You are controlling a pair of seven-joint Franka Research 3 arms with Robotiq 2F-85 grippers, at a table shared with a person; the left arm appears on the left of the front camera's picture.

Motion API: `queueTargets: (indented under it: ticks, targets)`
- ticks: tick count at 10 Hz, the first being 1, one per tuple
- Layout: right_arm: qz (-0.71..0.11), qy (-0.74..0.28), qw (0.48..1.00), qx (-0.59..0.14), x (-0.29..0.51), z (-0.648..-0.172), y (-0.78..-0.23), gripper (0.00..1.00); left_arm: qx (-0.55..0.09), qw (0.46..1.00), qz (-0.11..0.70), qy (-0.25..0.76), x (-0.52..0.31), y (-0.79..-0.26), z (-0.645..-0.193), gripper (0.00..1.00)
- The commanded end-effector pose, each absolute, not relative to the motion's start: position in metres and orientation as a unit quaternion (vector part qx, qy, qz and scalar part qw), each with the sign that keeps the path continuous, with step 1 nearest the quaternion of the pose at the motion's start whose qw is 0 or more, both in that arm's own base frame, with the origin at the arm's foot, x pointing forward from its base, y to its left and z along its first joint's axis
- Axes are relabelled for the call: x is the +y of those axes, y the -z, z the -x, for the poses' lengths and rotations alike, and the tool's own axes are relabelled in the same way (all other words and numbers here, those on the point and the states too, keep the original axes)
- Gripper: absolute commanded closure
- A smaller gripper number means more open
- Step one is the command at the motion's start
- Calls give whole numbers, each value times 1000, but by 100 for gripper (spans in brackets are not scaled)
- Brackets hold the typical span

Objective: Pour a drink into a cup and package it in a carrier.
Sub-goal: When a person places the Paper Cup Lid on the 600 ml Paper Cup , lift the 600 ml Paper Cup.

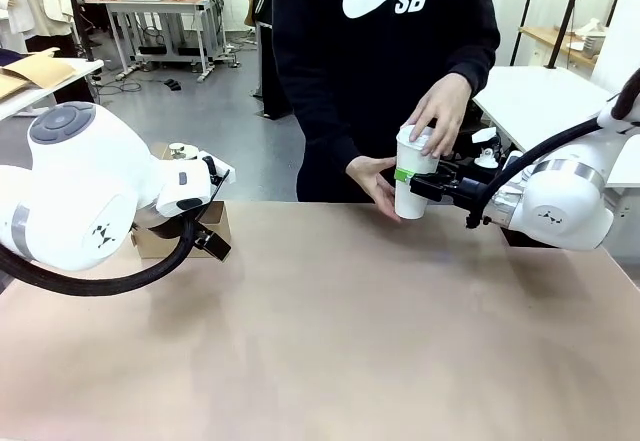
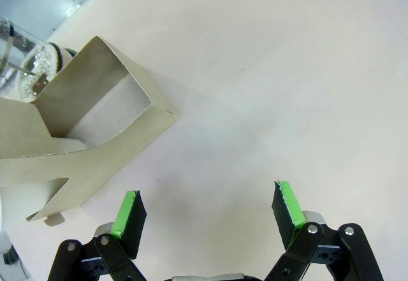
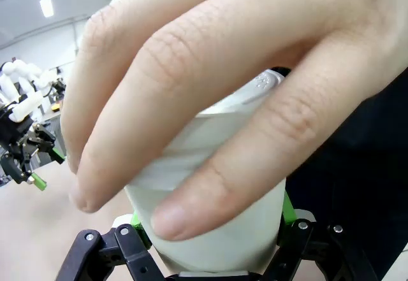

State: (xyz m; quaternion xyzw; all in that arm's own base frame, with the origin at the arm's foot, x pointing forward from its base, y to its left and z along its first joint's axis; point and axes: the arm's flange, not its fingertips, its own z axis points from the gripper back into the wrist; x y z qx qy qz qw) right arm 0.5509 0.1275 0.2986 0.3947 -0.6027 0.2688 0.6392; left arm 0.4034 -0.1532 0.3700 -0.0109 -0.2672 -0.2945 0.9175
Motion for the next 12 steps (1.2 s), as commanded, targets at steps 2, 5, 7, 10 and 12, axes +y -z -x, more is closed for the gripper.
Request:
queueTargets:
  ticks: [2,5,7,10,12]
  targets:
    - [-393,-262,635,-611,131,-550,-302,16,-268,918,12,294,-152,-370,-403,0]
    - [-393,-262,635,-611,131,-550,-302,16,-268,918,12,294,-152,-370,-403,0]
    - [-393,-262,635,-611,131,-550,-302,16,-268,918,12,294,-152,-370,-403,0]
    - [-393,-262,635,-611,131,-550,-302,16,-268,918,12,294,-152,-370,-403,0]
    - [-393,-262,635,-611,131,-550,-302,16,-268,918,12,294,-152,-370,-403,0]
